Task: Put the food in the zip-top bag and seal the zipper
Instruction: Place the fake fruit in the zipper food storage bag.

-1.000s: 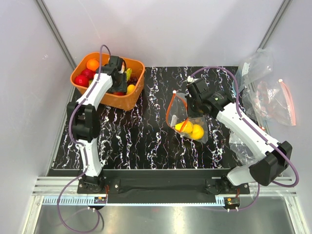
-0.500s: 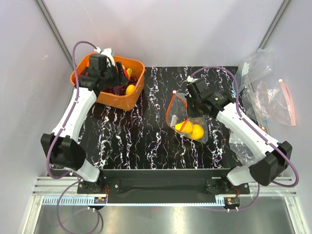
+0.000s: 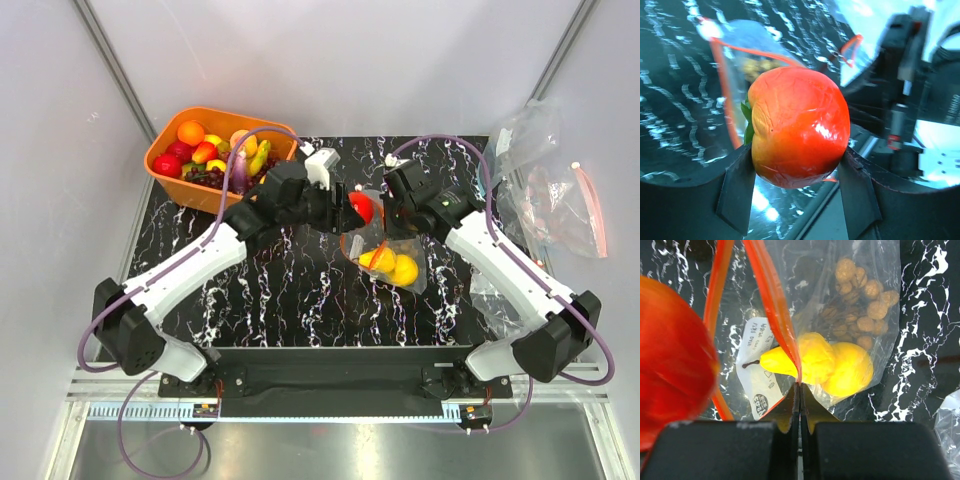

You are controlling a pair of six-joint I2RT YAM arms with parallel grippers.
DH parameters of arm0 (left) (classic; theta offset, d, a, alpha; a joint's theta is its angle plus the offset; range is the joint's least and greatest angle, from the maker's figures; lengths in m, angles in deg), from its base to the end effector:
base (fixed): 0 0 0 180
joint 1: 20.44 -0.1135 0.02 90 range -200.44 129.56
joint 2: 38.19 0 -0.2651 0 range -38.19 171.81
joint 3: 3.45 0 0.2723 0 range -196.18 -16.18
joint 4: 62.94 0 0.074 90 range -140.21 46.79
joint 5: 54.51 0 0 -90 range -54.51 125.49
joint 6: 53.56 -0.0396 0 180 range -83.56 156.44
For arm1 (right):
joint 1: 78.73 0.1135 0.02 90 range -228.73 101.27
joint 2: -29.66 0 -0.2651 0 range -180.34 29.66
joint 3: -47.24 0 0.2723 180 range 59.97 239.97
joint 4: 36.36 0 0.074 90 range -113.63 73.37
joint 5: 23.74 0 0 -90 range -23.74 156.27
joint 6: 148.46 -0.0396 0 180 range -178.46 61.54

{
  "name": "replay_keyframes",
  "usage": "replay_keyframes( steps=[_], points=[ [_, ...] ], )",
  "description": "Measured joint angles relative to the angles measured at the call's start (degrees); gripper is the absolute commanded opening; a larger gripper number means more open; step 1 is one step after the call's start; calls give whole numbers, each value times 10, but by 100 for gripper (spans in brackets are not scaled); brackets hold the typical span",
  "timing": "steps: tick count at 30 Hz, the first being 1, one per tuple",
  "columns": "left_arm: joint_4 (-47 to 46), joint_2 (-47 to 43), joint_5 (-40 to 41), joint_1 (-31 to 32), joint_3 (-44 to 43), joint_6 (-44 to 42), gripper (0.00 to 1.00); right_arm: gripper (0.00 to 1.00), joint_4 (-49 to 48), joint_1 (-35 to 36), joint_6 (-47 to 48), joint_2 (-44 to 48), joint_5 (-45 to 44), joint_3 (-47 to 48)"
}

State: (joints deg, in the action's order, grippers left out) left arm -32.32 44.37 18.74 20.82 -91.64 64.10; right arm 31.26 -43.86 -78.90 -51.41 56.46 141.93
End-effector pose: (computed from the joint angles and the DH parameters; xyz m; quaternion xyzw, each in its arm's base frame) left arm 0.2617 -0.2447 0.3558 0.1765 0.8192 -0.4021 0.3688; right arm 0.2581 0.1717 0.3481 -0.0928 0.9434 0.0709 0.3104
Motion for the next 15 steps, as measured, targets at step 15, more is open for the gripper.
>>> replay_keyframes(
  steps=[15],
  points=[
    [-7, 114, 33, 28, -28, 15, 65, 0, -23, 0, -15, 25, 3, -10]
  ],
)
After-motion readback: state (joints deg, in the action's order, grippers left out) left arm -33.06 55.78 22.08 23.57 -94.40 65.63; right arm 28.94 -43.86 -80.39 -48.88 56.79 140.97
